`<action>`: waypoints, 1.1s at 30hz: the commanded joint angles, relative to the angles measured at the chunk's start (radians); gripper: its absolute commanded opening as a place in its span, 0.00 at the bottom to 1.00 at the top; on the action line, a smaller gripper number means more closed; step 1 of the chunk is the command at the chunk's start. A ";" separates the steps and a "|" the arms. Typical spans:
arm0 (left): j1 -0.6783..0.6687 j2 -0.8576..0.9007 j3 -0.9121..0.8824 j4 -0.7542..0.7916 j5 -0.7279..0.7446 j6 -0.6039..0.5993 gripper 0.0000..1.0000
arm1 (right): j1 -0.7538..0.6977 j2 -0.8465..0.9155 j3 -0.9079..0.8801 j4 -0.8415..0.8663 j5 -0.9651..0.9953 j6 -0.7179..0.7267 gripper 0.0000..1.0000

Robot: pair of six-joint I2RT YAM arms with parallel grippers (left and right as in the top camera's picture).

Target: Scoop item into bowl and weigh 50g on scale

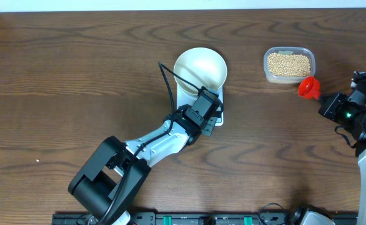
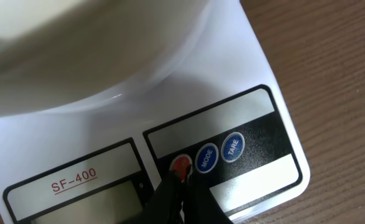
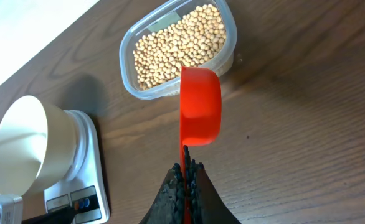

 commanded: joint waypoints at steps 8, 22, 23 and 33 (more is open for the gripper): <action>-0.002 0.046 -0.003 0.036 -0.003 -0.013 0.07 | -0.003 0.001 0.018 -0.001 0.002 -0.019 0.01; -0.001 0.061 -0.003 0.045 -0.067 -0.005 0.07 | -0.003 0.001 0.018 -0.001 0.002 -0.019 0.01; -0.001 0.061 -0.003 0.045 -0.067 -0.005 0.08 | -0.003 0.001 0.018 -0.001 0.002 -0.019 0.01; -0.001 0.087 -0.003 0.048 -0.067 -0.005 0.07 | -0.003 0.001 0.018 -0.002 0.002 -0.019 0.01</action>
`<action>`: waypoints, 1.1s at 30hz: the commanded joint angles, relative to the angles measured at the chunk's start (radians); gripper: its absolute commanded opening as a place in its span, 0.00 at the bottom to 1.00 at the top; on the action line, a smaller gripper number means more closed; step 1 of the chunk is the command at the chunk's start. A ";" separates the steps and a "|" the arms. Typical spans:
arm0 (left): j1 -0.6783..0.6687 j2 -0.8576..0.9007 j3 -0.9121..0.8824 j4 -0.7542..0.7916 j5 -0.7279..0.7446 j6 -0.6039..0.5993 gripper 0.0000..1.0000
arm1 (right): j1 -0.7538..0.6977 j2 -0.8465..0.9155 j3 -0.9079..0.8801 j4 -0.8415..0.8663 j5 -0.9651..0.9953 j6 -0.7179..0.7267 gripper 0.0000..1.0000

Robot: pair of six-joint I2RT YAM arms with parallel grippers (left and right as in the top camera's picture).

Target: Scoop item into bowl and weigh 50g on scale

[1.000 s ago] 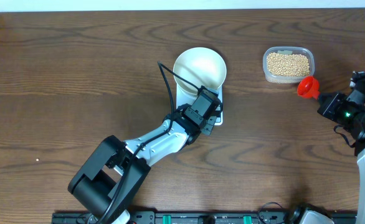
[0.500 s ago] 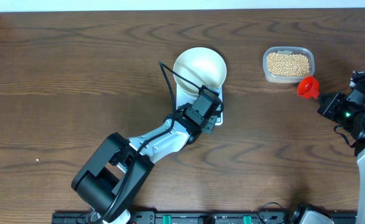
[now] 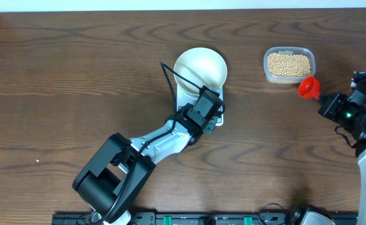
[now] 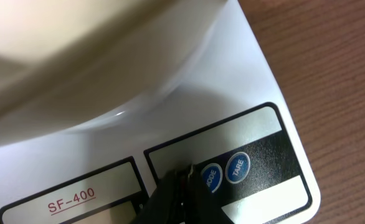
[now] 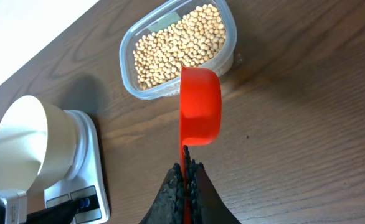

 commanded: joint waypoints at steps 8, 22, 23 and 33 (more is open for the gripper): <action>0.003 0.058 -0.003 -0.009 -0.029 0.007 0.07 | -0.003 0.001 0.018 -0.002 0.002 -0.022 0.01; 0.003 0.058 -0.003 -0.042 -0.050 0.014 0.07 | -0.003 0.001 0.018 -0.004 0.002 -0.023 0.01; 0.003 0.058 -0.003 -0.049 -0.064 0.014 0.07 | -0.003 0.001 0.018 -0.005 0.005 -0.023 0.01; 0.005 0.059 -0.003 -0.061 -0.082 0.014 0.07 | -0.003 0.001 0.018 -0.005 0.010 -0.023 0.01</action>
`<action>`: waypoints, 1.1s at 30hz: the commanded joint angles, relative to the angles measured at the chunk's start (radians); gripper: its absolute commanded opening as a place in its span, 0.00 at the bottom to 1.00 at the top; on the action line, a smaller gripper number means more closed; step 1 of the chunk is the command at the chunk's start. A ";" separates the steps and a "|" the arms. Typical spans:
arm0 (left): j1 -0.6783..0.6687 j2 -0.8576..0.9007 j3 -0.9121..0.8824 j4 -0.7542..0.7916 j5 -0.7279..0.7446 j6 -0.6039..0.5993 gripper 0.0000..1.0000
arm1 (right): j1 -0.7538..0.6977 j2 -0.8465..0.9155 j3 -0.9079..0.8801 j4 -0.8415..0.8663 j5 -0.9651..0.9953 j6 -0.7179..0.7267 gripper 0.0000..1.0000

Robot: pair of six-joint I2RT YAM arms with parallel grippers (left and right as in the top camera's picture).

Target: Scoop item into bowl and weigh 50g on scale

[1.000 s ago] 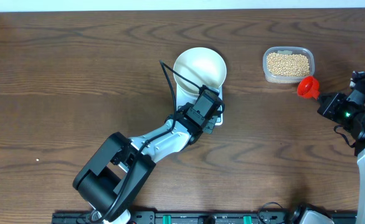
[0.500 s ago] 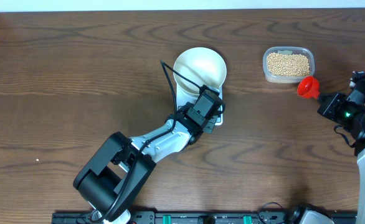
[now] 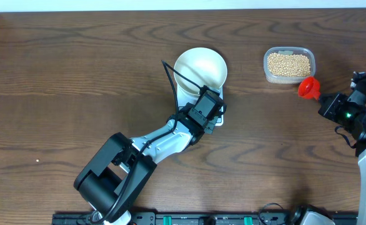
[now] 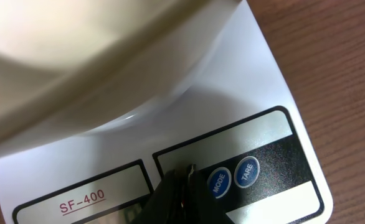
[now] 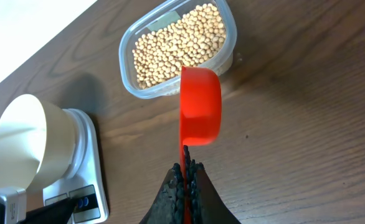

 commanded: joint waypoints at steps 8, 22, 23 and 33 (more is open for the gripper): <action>0.011 0.052 -0.018 -0.035 -0.037 0.006 0.07 | -0.003 0.001 0.018 -0.002 0.009 -0.016 0.01; 0.005 0.092 -0.017 -0.023 0.025 0.005 0.08 | -0.003 0.001 0.018 -0.002 0.009 -0.016 0.01; 0.003 0.097 -0.018 -0.020 0.025 0.005 0.07 | -0.003 0.001 0.018 -0.002 0.009 -0.016 0.01; -0.024 0.101 -0.018 -0.036 0.024 0.003 0.08 | -0.003 0.001 0.018 -0.002 0.009 -0.016 0.01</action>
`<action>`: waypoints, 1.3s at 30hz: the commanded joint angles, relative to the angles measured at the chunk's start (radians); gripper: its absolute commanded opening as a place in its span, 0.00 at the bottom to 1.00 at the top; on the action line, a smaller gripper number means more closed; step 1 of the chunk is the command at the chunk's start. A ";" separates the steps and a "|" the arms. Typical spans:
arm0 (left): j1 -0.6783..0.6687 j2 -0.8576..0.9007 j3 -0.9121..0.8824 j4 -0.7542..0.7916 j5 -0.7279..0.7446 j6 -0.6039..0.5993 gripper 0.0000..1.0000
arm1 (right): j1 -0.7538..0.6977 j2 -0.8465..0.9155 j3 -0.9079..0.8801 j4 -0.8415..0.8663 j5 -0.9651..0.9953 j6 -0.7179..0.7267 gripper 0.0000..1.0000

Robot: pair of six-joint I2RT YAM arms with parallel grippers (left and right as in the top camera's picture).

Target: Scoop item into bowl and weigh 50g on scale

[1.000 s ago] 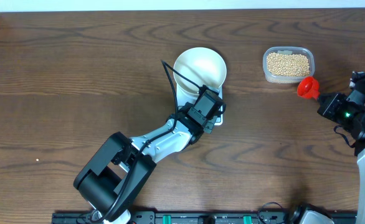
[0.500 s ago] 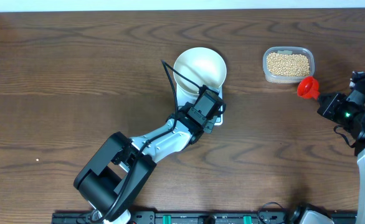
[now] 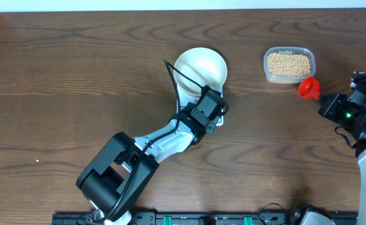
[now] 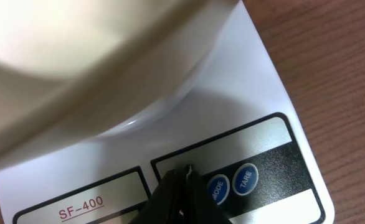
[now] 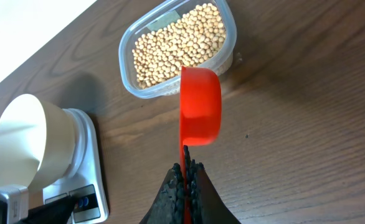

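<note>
A cream bowl [image 3: 200, 67] stands on the white scale [image 4: 245, 74], whose blue MODE and TARE buttons [image 4: 231, 182] show in the left wrist view. My left gripper [image 4: 185, 174] is shut, its tips down on the panel just left of MODE, hiding the red button. My right gripper [image 5: 185, 169] is shut on the handle of a red scoop [image 5: 200, 106], held empty just in front of the clear tub of soybeans [image 5: 179, 45]. In the overhead view the red scoop [image 3: 306, 86] sits right below the tub of soybeans [image 3: 288, 64].
Dark wooden table [image 3: 77, 75] all round. The left arm [image 3: 152, 147] stretches from the front edge up to the scale. The right arm [image 3: 358, 115] stands at the right edge.
The left gripper's tips have barely shifted on the scale's panel; the bowl looms slightly larger in its view. The right gripper and scoop have not moved.
The left gripper's shut tips stood just below the red button, which still showed. Then they lay over it, left of MODE, and have stayed there since. All the while the right gripper held the empty red scoop still beside the soybean tub.
</note>
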 commanded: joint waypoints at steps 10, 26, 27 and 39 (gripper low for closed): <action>-0.008 0.084 -0.030 -0.058 0.015 0.002 0.07 | -0.003 0.001 0.018 -0.004 0.008 -0.016 0.01; -0.008 0.085 -0.030 -0.093 -0.025 0.003 0.07 | -0.003 0.001 0.018 -0.004 0.008 -0.016 0.01; -0.008 0.085 -0.030 -0.093 -0.025 0.003 0.07 | -0.003 0.001 0.018 -0.004 0.008 -0.016 0.01; -0.029 0.085 -0.030 -0.093 0.014 0.003 0.07 | -0.002 0.001 0.018 -0.005 0.008 -0.016 0.01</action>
